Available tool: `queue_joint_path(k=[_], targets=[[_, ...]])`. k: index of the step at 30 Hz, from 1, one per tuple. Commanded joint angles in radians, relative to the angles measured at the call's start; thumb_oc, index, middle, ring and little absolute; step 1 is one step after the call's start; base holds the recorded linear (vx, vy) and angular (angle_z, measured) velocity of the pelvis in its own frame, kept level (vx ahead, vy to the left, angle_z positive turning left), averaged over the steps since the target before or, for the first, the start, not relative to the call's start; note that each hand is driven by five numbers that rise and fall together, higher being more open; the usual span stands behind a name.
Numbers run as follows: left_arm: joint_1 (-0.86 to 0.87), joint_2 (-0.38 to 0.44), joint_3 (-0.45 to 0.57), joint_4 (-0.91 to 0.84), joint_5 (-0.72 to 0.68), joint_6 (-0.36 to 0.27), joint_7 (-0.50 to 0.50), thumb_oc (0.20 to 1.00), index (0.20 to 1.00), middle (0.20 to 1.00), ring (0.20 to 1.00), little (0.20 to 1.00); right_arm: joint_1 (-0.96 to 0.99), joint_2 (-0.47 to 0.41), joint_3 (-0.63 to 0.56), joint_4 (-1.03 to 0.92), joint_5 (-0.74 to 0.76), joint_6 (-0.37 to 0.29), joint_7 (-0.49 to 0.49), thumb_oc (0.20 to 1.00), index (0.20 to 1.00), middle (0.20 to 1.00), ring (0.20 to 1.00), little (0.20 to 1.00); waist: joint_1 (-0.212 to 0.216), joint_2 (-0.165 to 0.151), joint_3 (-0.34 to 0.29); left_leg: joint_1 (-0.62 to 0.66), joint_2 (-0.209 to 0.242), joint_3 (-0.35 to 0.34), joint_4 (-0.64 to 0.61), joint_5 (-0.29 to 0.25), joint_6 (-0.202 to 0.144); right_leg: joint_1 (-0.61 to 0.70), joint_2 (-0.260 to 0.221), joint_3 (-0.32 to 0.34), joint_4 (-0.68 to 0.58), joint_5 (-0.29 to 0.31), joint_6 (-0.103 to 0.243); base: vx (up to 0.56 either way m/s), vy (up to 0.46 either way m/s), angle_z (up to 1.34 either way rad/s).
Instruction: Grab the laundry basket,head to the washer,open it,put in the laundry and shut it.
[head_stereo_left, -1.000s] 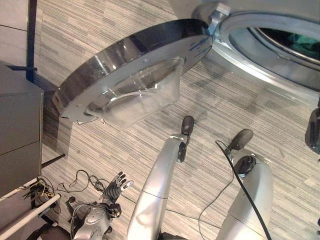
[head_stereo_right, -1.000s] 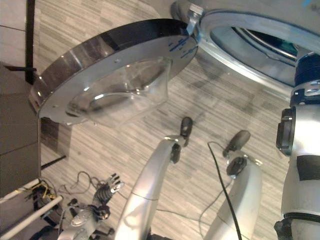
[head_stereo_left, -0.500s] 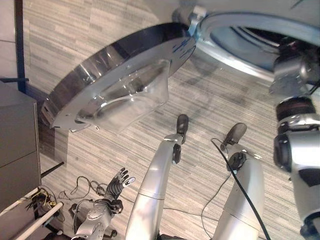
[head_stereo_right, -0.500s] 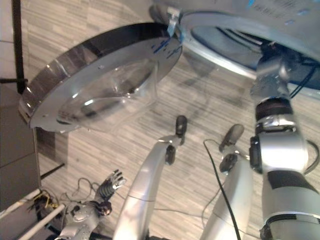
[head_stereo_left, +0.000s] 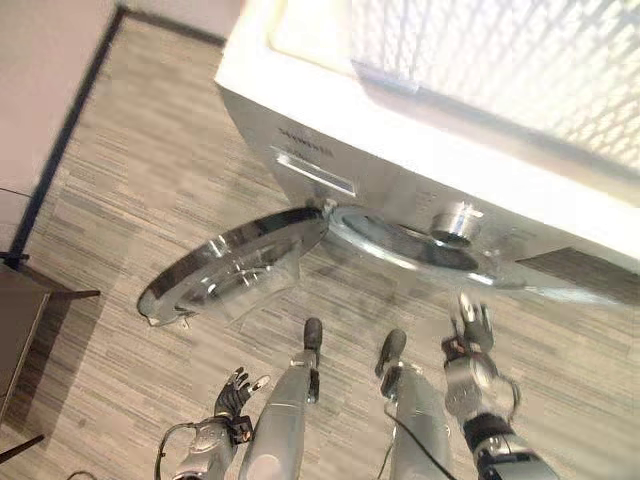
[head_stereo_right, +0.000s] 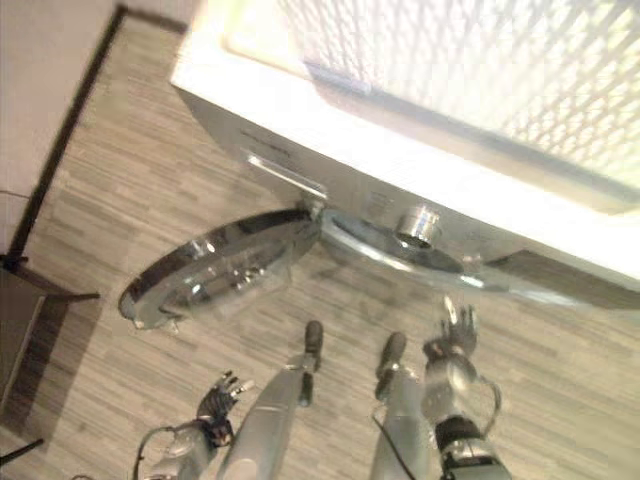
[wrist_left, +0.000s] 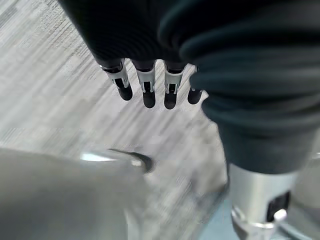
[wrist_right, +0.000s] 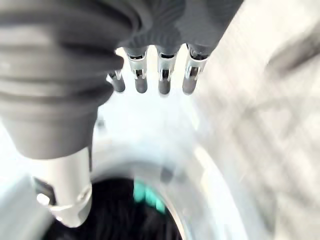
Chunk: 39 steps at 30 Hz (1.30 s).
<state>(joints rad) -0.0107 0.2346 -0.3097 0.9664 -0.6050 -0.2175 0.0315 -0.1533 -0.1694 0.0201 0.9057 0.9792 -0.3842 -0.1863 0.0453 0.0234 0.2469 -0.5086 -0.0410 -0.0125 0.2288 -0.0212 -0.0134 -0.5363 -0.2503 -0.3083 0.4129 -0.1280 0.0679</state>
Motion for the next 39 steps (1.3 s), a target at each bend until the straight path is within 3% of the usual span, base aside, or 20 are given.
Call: queue_joint_path(k=[1,6,7,8,9,14,15,16,17,20,23,24,25,26,29,31,32,35,37,39], targets=[[-0.013,-0.045,0.117,0.12,-0.064,0.018,-0.012,1.0,1.0,1.0,1.0,1.0,-0.065,-0.093,-0.038,0.005,-0.11,0.055,0.043,1.0,1.0,1.0,1.0,1.0,0.003,0.06,0.117,0.011,-0.049,0.036,-0.001,0.027,-0.003,0.081,-0.027,0.077,-0.171,0.193,0.062,-0.06,0.157,-0.08],[0.01,-0.056,0.261,0.278,0.015,0.028,-0.04,1.0,1.0,1.0,1.0,1.0,0.041,-0.12,-0.122,0.149,-0.193,0.103,0.069,1.0,1.0,1.0,1.0,1.0,-0.01,0.034,0.035,0.162,-0.059,0.084,-0.102,0.025,0.008,0.21,-0.057,0.097,-0.338,0.332,0.128,0.06,0.118,-0.22],[0.011,-0.043,0.282,0.283,0.027,0.026,-0.038,1.0,1.0,1.0,1.0,1.0,0.049,-0.122,-0.13,0.169,-0.203,0.108,0.074,1.0,1.0,1.0,1.0,1.0,-0.007,0.029,0.025,0.176,-0.045,0.096,-0.115,0.033,0.01,0.214,-0.048,0.074,-0.33,0.32,0.126,-0.01,0.014,-0.46],[0.013,-0.009,0.319,0.303,0.058,0.036,-0.037,1.0,1.0,1.0,1.0,1.0,0.063,-0.124,-0.136,0.209,-0.225,0.121,0.082,1.0,1.0,1.0,1.0,1.0,0.006,0.018,0.021,0.225,-0.019,0.121,-0.142,0.039,0.01,0.257,-0.012,0.009,-0.263,0.25,0.113,-0.02,0.002,-0.49],[0.013,-0.009,0.319,0.303,0.058,0.036,-0.037,1.0,1.0,1.0,1.0,1.0,0.062,-0.124,-0.136,0.21,-0.225,0.121,0.082,1.0,1.0,1.0,1.0,1.0,0.005,0.017,0.024,0.229,-0.019,0.121,-0.144,0.04,0.01,0.259,-0.012,0.009,-0.261,0.249,0.113,-0.05,-0.012,-0.49],[0.021,0.062,0.348,0.313,0.114,0.043,-0.037,1.0,1.0,1.0,1.0,1.0,0.105,-0.165,-0.143,0.317,-0.26,0.157,0.125,1.0,1.0,1.0,1.0,1.0,0.016,0.018,-0.032,0.28,-0.008,0.118,-0.203,0.108,0.025,0.36,0.198,0.092,-0.014,0.063,0.077,-0.05,-0.004,-0.09],[0.02,0.061,0.347,0.313,0.114,0.043,-0.037,1.0,1.0,1.0,1.0,1.0,0.105,-0.165,-0.143,0.317,-0.26,0.157,0.125,1.0,1.0,1.0,1.0,1.0,0.018,0.021,-0.035,0.276,-0.004,0.119,-0.203,0.11,0.025,0.357,0.202,0.093,-0.019,0.069,0.076,-0.01,-0.088,-0.03],[0.021,0.062,0.348,0.312,0.106,0.04,-0.044,1.0,1.0,1.0,1.0,1.0,0.114,-0.168,-0.127,0.323,-0.287,0.162,0.13,1.0,1.0,1.0,1.0,1.0,0.024,0.015,-0.046,0.278,-0.01,0.109,-0.203,0.115,0.017,0.407,0.221,0.111,-0.088,0.011,0.05,0.0,-0.07,-0.06],[0.025,0.061,0.355,0.306,0.109,0.044,-0.047,1.0,1.0,1.0,1.0,1.0,0.126,-0.169,-0.122,0.329,-0.3,0.169,0.134,1.0,1.0,1.0,1.0,1.0,0.031,0.015,-0.064,0.269,-0.01,0.104,-0.197,0.124,0.01,0.427,0.231,0.116,-0.135,0.004,0.034,0.0,-0.07,0.03],[0.03,0.057,0.357,0.282,0.08,0.04,-0.052,1.0,1.0,1.0,1.0,1.0,0.126,-0.214,-0.073,0.341,-0.414,0.19,0.134,1.0,1.0,1.0,1.0,1.0,0.064,0.015,-0.071,0.238,0.011,0.107,-0.199,0.172,-0.022,0.469,0.253,0.088,-0.259,0.015,0.011,-0.19,-0.138,0.12],[0.022,0.062,0.316,0.238,0.112,0.038,-0.064,1.0,1.0,1.0,1.0,1.0,0.138,-0.263,-0.046,0.321,-0.489,0.195,0.134,1.0,1.0,1.0,1.0,1.0,0.059,0.021,-0.062,0.193,0.019,0.1,-0.189,0.221,-0.058,0.485,0.269,0.059,-0.321,0.02,-0.005,-0.25,-0.144,0.19],[0.017,0.064,0.301,0.206,0.112,0.037,-0.064,1.0,1.0,1.0,1.0,1.0,0.143,-0.281,-0.04,0.315,-0.512,0.196,0.133,1.0,1.0,1.0,1.0,1.0,0.054,0.024,-0.055,0.178,0.022,0.11,-0.172,0.227,-0.07,0.484,0.264,0.041,-0.329,0.024,-0.009,-0.31,-0.072,1.18],[0.001,0.067,0.282,0.162,0.103,0.039,-0.068,1.0,1.0,1.0,1.0,1.0,0.149,-0.302,-0.036,0.313,-0.534,0.201,0.129,1.0,1.0,1.0,1.0,1.0,0.023,0.024,-0.048,0.177,0.062,0.242,-0.144,0.229,-0.079,0.487,0.243,-0.007,-0.339,0.035,-0.011,-0.25,-0.021,1.16],[-0.009,0.07,0.273,0.12,0.092,0.038,-0.073,1.0,1.0,1.0,1.0,1.0,0.156,-0.316,-0.036,0.327,-0.555,0.211,0.125,1.0,1.0,1.0,1.0,1.0,0.013,0.017,-0.051,0.195,0.08,0.276,-0.138,0.209,-0.094,0.495,0.222,-0.022,-0.344,0.028,-0.004,-0.24,0.033,1.26],[0.003,0.088,0.276,0.029,0.069,0.033,-0.077,1.0,1.0,1.0,1.0,1.0,0.166,-0.343,-0.008,0.329,-0.642,0.228,0.134,1.0,1.0,1.0,1.0,1.0,0.023,0.008,-0.059,0.227,0.09,0.166,-0.108,0.168,-0.066,0.493,0.184,-0.032,-0.355,0.073,-0.002,-0.2,0.116,0.77],[0.002,0.093,0.279,0.035,0.076,0.035,-0.076,1.0,1.0,1.0,1.0,1.0,0.174,-0.349,-0.003,0.334,-0.664,0.232,0.136,1.0,1.0,1.0,1.0,1.0,0.019,-0.003,-0.068,0.246,0.104,0.137,-0.097,0.148,-0.063,0.497,0.166,-0.031,-0.353,0.079,0.002,-0.06,0.159,-0.04],[0.004,0.111,0.29,0.03,0.077,0.039,-0.074,1.0,1.0,1.0,1.0,1.0,0.193,-0.359,-0.001,0.337,-0.693,0.242,0.144,1.0,1.0,1.0,1.0,1.0,0.01,-0.019,-0.092,0.289,0.161,0.115,-0.103,0.143,-0.065,0.498,0.139,-0.03,-0.346,0.084,0.009,-0.03,0.268,-0.24],[-0.012,0.137,0.31,0.056,0.077,0.042,-0.069,1.0,1.0,1.0,1.0,1.0,0.219,-0.37,0.002,0.339,-0.723,0.249,0.155,1.0,1.0,1.0,1.0,1.0,-0.007,-0.016,-0.121,0.36,0.249,0.061,-0.162,0.187,-0.088,0.493,0.112,-0.028,-0.337,0.087,0.025,0.02,0.294,-0.04],[-0.025,0.158,0.315,0.066,0.092,0.043,-0.066,1.0,1.0,1.0,1.0,1.0,0.246,-0.376,0.0,0.329,-0.742,0.251,0.167,1.0,1.0,1.0,1.0,1.0,-0.026,0.001,-0.132,0.389,0.264,0.033,-0.239,0.207,-0.117,0.495,0.1,-0.019,-0.334,0.095,0.042,0.05,0.302,-0.02],[-0.04,0.175,0.309,0.058,0.112,0.041,-0.059,1.0,1.0,1.0,1.0,1.0,0.26,-0.38,-0.01,0.339,-0.757,0.257,0.17,1.0,1.0,1.0,1.0,1.0,-0.036,0.007,-0.133,0.418,0.243,0.065,-0.273,0.167,-0.12,0.506,0.079,-0.014,-0.337,0.105,0.059,0.03,0.324,0.3]])
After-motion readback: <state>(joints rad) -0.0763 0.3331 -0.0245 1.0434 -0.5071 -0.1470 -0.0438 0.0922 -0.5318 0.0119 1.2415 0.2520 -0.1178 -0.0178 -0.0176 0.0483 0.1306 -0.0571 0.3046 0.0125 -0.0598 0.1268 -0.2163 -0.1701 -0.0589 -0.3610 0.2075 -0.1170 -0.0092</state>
